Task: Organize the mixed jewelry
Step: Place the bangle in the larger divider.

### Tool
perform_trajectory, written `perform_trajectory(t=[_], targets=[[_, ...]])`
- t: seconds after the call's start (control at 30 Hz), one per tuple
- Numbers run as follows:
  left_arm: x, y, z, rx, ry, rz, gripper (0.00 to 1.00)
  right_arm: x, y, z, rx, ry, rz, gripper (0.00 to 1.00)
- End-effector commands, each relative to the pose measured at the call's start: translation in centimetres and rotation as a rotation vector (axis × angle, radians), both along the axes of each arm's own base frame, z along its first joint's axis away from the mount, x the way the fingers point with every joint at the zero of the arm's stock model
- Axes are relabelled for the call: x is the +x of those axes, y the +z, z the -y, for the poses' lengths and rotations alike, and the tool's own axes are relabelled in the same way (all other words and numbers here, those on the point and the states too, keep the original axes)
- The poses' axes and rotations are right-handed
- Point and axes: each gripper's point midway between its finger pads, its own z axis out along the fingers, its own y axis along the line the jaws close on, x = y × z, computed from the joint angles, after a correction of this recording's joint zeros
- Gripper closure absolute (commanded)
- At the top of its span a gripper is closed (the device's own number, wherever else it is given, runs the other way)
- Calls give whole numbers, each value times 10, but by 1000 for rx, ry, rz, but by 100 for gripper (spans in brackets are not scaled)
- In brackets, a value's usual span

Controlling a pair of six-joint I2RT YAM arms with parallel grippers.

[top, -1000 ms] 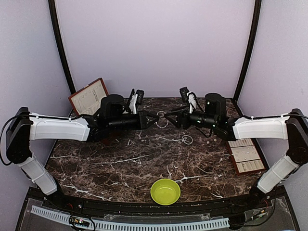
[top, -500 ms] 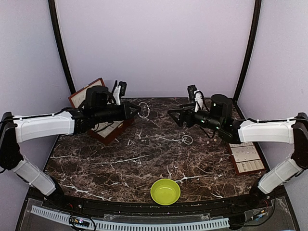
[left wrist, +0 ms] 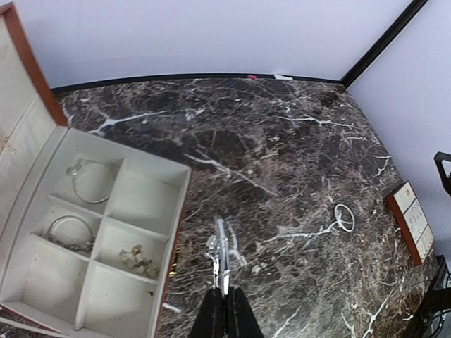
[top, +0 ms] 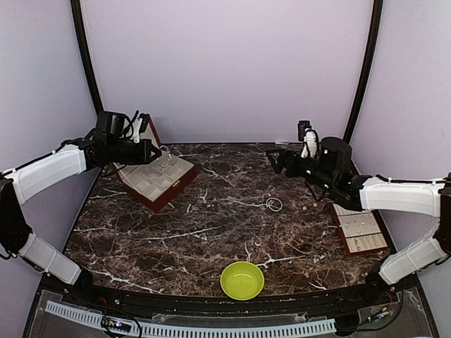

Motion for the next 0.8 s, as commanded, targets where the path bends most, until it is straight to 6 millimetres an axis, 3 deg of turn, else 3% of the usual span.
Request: perform_trajectory(t=[0.0,0.1,0.23,0.4,0.57,0.77], targets=[[2,-17,-32,63,-2,-73,100,12,-5,38,35,-138,-51,10],[13,-28,-62,78,72,-107,100,15,-4,56,40,-184,-70,10],[21,-45,-80,144,113,-136,100,13,-4,70,36,-221,-74,10],[37,-69,-84,214,102,-193,100,12,-6,80,36,-254,-83,9],[50,-94,-99,343,127,-239,100,11,-4,85,35,-273,-87,9],[58,-102,-106,409,124,-225,100,11,-5,92,35,-304,-92,9]])
